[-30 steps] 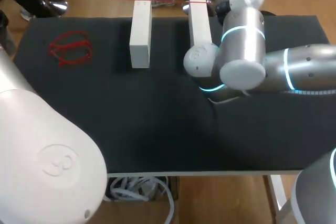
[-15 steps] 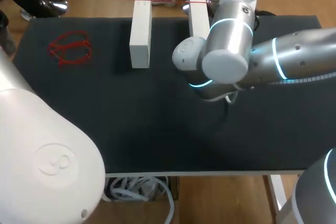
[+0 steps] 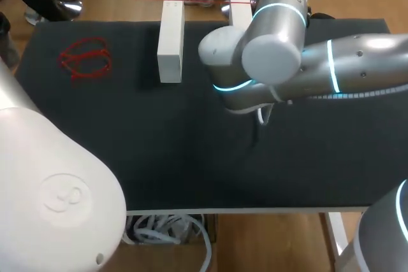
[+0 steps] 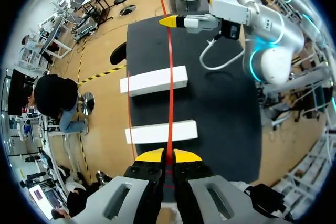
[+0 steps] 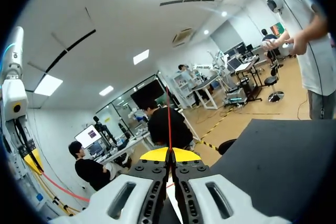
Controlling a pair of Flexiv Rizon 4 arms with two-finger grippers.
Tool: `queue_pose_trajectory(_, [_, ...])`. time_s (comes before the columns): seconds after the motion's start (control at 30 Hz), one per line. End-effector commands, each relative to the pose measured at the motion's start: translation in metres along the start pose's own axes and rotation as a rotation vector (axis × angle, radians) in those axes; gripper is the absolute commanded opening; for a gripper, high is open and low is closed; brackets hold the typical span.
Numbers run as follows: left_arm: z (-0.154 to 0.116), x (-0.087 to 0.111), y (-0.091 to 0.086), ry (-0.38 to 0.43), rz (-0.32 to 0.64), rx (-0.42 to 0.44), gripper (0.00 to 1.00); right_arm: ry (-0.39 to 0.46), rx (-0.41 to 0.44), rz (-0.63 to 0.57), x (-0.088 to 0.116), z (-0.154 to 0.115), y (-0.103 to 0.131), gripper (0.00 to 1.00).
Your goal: Grab the tape and strap the tape.
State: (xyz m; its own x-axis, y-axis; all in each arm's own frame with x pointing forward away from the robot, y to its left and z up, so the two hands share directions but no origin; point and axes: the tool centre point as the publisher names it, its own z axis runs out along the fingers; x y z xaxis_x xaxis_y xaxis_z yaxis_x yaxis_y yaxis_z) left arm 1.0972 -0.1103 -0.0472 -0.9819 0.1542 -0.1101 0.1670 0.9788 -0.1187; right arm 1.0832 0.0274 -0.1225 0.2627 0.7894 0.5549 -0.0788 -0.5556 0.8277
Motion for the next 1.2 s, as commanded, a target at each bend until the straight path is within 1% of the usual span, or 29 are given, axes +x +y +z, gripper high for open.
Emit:
queue_pose_trajectory(0.03, [-0.001, 0.000, 0.000, 0.001, -0.001, -0.003, 0.00, 0.004, 0.065, 0.000, -0.002, -0.001, 0.007, 0.00])
queue_pose_trajectory(0.27, [-0.001, 0.000, 0.000, 0.001, -0.001, -0.003, 0.00, 0.004, 0.065, 0.000, -0.002, -0.001, 0.007, 0.00])
queue_pose_trajectory(0.3, [-0.001, 0.000, 0.000, 0.001, -0.001, -0.003, 0.00, 0.000, 0.076, -0.028, 0.001, 0.001, 0.009, 0.00])
queue_pose_trajectory(0.37, [-0.001, 0.000, 0.000, 0.001, -0.001, -0.003, 0.00, -0.048, 0.074, -0.189, 0.004, 0.002, 0.013, 0.00])
queue_pose_trajectory(0.4, [-0.001, 0.000, 0.000, 0.001, -0.001, -0.003, 0.00, -0.040, 0.064, -0.197, 0.008, 0.002, 0.016, 0.00])
queue_pose_trajectory(0.43, [-0.001, 0.000, 0.000, 0.001, -0.001, -0.003, 0.00, -0.055, 0.074, -0.254, 0.011, 0.002, 0.018, 0.00])
queue_pose_trajectory(0.47, [-0.001, 0.000, 0.000, 0.001, -0.001, -0.003, 0.00, -0.079, 0.059, -0.350, 0.013, 0.002, 0.020, 0.00])
queue_pose_trajectory(0.5, [-0.001, 0.000, 0.000, 0.001, -0.001, -0.003, 0.00, -0.068, 0.027, -0.410, 0.016, 0.001, 0.023, 0.00])
queue_pose_trajectory(0.53, [-0.001, 0.000, 0.000, 0.001, -0.001, -0.003, 0.00, -0.078, 0.044, -0.474, 0.019, 0.000, 0.025, 0.00])
queue_pose_trajectory(0.57, [-0.001, 0.000, 0.000, 0.001, -0.001, -0.003, 0.00, -0.098, 0.026, -0.526, 0.021, 0.000, 0.026, 0.00])
queue_pose_trajectory(0.6, [-0.001, 0.000, 0.000, 0.001, -0.001, -0.003, 0.00, -0.100, 0.023, -0.570, 0.023, 0.000, 0.027, 0.00])
queue_pose_trajectory(0.67, [-0.001, 0.000, 0.000, 0.001, -0.001, -0.003, 0.00, -0.111, 0.031, -0.661, 0.027, 0.000, 0.027, 0.00])
queue_pose_trajectory(0.7, [-0.001, 0.000, 0.000, 0.001, -0.001, -0.003, 0.00, -0.098, 0.013, -0.691, 0.030, -0.002, 0.027, 0.00])
queue_pose_trajectory(0.77, [-0.001, 0.000, 0.000, 0.001, -0.001, -0.003, 0.00, -0.100, 0.032, -0.756, 0.033, -0.003, 0.026, 0.00])
queue_pose_trajectory(0.83, [-0.001, 0.000, 0.000, 0.001, -0.001, -0.003, 0.00, -0.080, 0.011, -0.816, 0.037, -0.005, 0.026, 0.00])
queue_pose_trajectory(0.9, [-0.001, 0.000, 0.000, 0.001, -0.001, -0.003, 0.00, -0.025, -0.060, -0.983, 0.044, -0.008, 0.024, 0.00])
queue_pose_trajectory(0.93, [-0.001, 0.000, 0.000, 0.001, -0.001, -0.003, 0.00, -0.020, -0.043, -1.021, 0.048, -0.010, 0.023, 0.00])
queue_pose_trajectory(0.97, [-0.001, 0.000, 0.000, 0.001, -0.001, -0.003, 0.00, 0.006, -0.043, -1.091, 0.051, -0.012, 0.021, 0.00])
queue_pose_trajectory(1.0, [-0.001, 0.000, 0.000, 0.001, -0.001, -0.003, 0.00, 0.009, -0.075, -1.165, 0.054, -0.013, 0.021, 0.00])
queue_pose_trajectory(1.07, [-0.001, 0.000, 0.000, 0.001, -0.001, -0.003, 0.00, 0.010, -0.070, -1.254, 0.056, -0.014, 0.021, 0.00])
queue_pose_trajectory(1.13, [-0.001, 0.000, 0.000, 0.001, -0.001, -0.003, 0.00, 0.015, -0.113, -1.368, 0.057, -0.014, 0.023, 0.00])
queue_pose_trajectory(1.17, [-0.001, 0.000, 0.000, 0.001, -0.001, -0.003, 0.00, 0.013, -0.098, -1.388, 0.057, -0.015, 0.023, 0.00])
queue_pose_trajectory(1.2, [-0.001, 0.000, 0.000, 0.001, -0.001, -0.003, 0.00, 0.021, -0.101, -1.419, 0.058, -0.014, 0.023, 0.00])
